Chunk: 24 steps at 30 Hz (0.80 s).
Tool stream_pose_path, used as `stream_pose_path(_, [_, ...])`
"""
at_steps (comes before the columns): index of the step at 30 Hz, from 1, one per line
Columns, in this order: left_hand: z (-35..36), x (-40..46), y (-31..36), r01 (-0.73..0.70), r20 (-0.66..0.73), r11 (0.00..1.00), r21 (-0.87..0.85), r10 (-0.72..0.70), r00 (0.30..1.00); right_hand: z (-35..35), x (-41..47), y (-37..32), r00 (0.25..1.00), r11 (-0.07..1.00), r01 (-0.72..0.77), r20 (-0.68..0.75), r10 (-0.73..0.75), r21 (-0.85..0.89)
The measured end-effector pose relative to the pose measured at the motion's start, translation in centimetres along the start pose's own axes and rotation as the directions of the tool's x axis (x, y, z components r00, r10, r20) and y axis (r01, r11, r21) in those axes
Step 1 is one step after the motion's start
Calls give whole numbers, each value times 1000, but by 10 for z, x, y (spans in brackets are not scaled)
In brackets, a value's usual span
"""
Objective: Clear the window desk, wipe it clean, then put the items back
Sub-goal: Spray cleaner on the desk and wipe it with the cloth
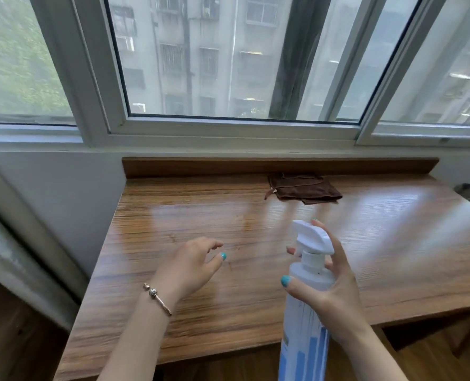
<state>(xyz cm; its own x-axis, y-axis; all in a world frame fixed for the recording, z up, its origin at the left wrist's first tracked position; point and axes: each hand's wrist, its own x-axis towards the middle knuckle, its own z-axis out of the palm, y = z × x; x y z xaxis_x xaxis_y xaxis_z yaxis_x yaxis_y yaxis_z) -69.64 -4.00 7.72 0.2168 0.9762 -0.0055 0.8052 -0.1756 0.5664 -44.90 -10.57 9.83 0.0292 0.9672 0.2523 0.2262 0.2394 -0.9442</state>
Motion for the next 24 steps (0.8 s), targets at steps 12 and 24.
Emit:
stream_pose_path(12, [55,69,83,-58,49,988,-140,66,997,-89,18,19,999,998,21,-26,-23,-59])
stream_pose_path(24, [64,146,116,-128,-57,969,-211,119,991,-110,16,23,980,995,0,-199,-20,-98])
